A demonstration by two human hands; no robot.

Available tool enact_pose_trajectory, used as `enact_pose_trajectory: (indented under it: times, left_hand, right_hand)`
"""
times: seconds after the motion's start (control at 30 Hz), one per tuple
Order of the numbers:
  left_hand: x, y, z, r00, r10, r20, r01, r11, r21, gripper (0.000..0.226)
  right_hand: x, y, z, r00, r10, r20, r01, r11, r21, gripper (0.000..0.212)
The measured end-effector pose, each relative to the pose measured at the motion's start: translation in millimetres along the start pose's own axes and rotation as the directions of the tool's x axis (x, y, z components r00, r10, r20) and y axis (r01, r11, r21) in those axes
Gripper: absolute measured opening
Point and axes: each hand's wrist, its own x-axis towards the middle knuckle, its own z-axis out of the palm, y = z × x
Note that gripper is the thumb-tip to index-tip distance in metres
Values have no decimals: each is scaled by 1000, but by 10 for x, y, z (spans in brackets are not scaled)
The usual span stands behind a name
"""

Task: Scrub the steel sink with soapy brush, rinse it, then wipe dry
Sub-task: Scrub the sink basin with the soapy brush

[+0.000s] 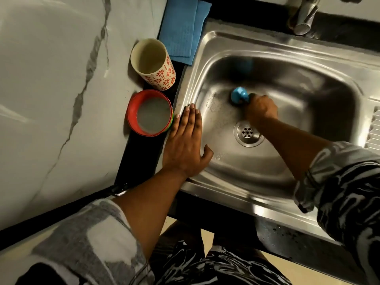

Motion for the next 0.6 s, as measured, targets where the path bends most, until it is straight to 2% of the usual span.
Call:
enact_pose_trajectory:
  times: [0.1, 0.2, 0.3, 0.37, 0.43, 0.5, 0.6]
  left_hand:
    - [8, 0, 4, 1000, -3, 17, 3, 1000, 26, 101]
    - [15, -6, 11, 1000, -6, 27, 6, 1000, 30, 103]
    - [9, -6, 14, 1000, 0, 17, -1, 1000, 22, 103]
    - [7, -5, 16, 1000, 2, 20, -2, 1000, 31, 102]
    - [6, -8, 13, 1000, -1, 21, 0, 999, 38, 101]
    - [7, -9, 16, 1000, 0, 15, -1, 1000, 30, 102]
    - [15, -12, 26, 1000, -2, 24, 2, 1000, 21, 104]
  right_hand:
    - [130, -184, -39, 995, 77, -67, -70, 992, 101, 33]
    - [-65, -636, 150, 999, -52, 5, 49, 969, 241, 35]
    - [-434, -683, 347, 982, -173, 71, 167, 982, 93, 34]
    - [-669, -481, 423, 943, -288, 165, 301, 952, -59, 35]
    - [-742, -313, 461, 918, -324, 229, 357, 926, -123, 38]
    - [-559, -337, 446, 937, -300, 180, 323, 939, -117, 36]
    - [-121, -569, 240, 991, -125, 44, 120, 987, 106, 35]
